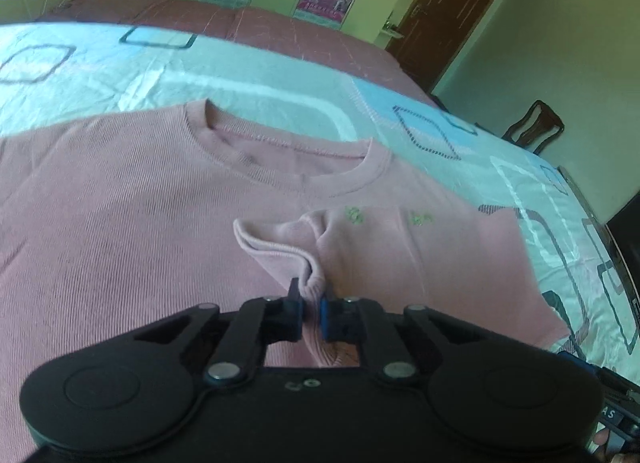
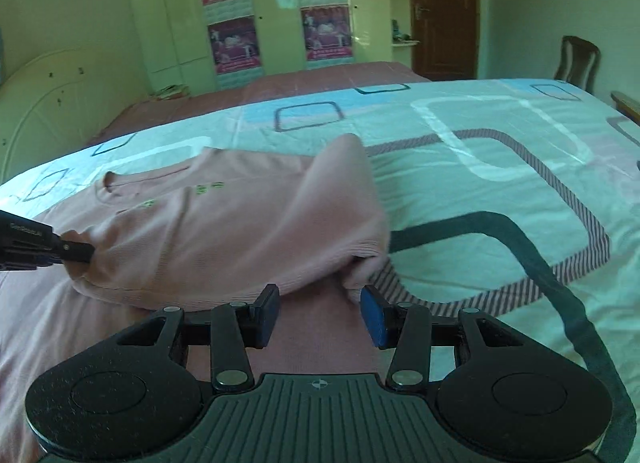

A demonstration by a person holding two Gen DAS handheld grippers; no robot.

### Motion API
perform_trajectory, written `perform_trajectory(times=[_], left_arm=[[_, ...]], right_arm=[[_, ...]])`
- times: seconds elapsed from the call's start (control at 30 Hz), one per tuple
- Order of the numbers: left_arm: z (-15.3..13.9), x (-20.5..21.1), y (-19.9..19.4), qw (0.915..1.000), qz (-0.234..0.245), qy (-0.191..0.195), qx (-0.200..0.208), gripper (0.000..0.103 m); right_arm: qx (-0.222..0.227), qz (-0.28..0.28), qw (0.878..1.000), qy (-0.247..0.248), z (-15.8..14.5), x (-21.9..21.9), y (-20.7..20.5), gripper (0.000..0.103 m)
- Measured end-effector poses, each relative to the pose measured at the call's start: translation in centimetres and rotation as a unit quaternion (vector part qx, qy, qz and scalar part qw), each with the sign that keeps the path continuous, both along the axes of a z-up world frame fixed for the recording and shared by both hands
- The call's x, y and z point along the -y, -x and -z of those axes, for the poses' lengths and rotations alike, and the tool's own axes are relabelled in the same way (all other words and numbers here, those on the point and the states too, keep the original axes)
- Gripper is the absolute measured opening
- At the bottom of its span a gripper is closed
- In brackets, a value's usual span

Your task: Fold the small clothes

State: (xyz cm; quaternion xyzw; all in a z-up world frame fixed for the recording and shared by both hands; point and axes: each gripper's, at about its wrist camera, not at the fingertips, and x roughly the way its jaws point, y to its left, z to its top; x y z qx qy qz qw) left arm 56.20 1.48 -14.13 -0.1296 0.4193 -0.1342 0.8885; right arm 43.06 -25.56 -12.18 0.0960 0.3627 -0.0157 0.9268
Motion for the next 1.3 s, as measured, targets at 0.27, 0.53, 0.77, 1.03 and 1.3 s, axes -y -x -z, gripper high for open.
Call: perform_trajectory(times=[0.27, 0.53, 0.77, 1.03, 1.3], left_arm=[[-1.6, -4.9, 2.8, 0.9957, -0.068, -0.024, 0.057, 0.006], [1.7, -6.2, 2.6, 0.9971, -0.074, -0.021, 0.004, 0.014], [1.5, -9.0, 2.0, 0.9940, -0.108, -0.005, 0.018, 0.057], [2.2, -7.3, -3.0, 0.9958, -0.080, -0.045, 0.001, 0.031], [2.2, -7.2, -1.9, 0.9951, -0.083, -0.032, 0.044, 0.006]], right_arm=[[-0.017, 0.018, 1.000, -0.009, 1.4, 1.1, -2.1, 0.042], [-0.029, 0.012, 0.999, -0.022, 1.4, 1.5, -1.6, 0.028], [0.015, -0.002, 0.996, -0.085, -3.9, 4.0, -3.0, 0.029], [-0.020, 0.010, 0.984, -0.178, -0.6, 6.4, -14.6, 0.039], [-0.013, -0.012, 0.984, -0.179, 2.0, 6.7, -17.3, 0.003]])
